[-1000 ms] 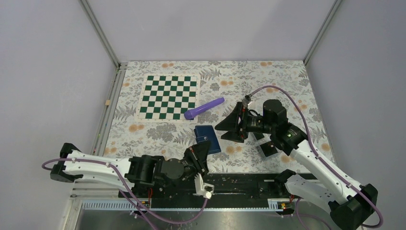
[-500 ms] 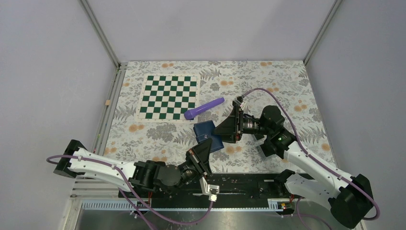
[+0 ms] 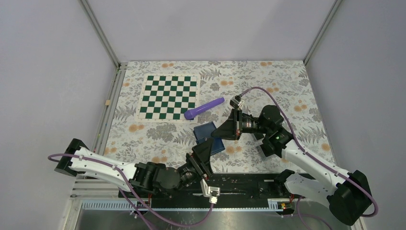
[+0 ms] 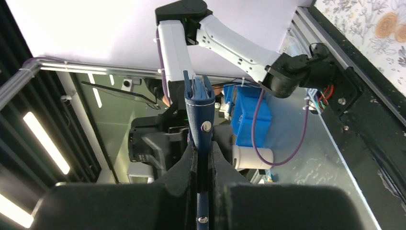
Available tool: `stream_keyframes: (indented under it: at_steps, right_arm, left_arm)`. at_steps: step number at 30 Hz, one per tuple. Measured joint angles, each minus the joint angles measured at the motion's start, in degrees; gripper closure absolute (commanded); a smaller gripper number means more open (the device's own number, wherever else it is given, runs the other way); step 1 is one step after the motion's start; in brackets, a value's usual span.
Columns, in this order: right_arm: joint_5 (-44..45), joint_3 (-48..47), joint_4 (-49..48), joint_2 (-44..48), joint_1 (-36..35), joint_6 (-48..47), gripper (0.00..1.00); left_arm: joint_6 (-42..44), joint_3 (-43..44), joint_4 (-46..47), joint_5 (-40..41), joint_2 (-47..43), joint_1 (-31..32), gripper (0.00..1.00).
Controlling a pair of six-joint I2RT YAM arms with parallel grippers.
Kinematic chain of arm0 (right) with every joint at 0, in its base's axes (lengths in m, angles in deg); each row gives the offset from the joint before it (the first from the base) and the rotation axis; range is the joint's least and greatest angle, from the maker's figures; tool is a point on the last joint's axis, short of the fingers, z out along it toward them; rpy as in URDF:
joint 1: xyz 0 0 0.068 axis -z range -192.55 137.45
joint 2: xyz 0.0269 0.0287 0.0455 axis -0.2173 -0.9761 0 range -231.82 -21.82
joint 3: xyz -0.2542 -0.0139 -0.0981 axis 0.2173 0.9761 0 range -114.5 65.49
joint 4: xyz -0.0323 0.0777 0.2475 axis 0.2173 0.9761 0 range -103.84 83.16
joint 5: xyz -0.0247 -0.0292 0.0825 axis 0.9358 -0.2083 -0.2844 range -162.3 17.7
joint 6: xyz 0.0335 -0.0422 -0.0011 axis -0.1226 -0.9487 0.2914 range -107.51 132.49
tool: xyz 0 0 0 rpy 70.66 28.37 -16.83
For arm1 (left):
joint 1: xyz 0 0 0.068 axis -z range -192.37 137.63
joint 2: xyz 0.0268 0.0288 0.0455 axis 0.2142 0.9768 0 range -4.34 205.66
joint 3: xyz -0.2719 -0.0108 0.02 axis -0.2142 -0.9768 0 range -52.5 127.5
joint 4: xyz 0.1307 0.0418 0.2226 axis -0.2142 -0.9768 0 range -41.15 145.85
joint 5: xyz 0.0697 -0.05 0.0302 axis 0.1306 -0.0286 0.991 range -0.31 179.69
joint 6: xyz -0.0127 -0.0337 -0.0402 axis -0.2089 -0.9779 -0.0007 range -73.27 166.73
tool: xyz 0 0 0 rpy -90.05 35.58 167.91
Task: Put the credit cards into the card holder
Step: Pick up the card holder from the center of the board.
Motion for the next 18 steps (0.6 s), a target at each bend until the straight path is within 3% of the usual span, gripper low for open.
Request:
stream_keyframes:
  at_steps: [2, 9, 13, 18]
  right_arm:
    - [-0.28, -0.13, 2.32, 0.42, 0.00, -1.73, 1.00]
    - [1.16, -3.48, 18.14, 3.39, -0.04, -12.44, 1.00]
    - [4.35, -4.96, 26.88, 5.77, -0.07, -19.34, 1.00]
    - [9.22, -5.16, 36.13, 9.16, -0.07, -25.88, 1.00]
  left_arm:
    - [0.26, -0.39, 0.68, 0.20, -0.02, 0.02, 0.01]
    - [-10.01, -3.76, 5.79, 0.66, -0.13, 0.79, 0.01]
    - [-26.60, -3.87, 8.63, 0.79, -0.68, 1.18, 0.01]
    - [-53.77, -3.87, 9.44, 3.30, -0.70, 1.18, 0.01]
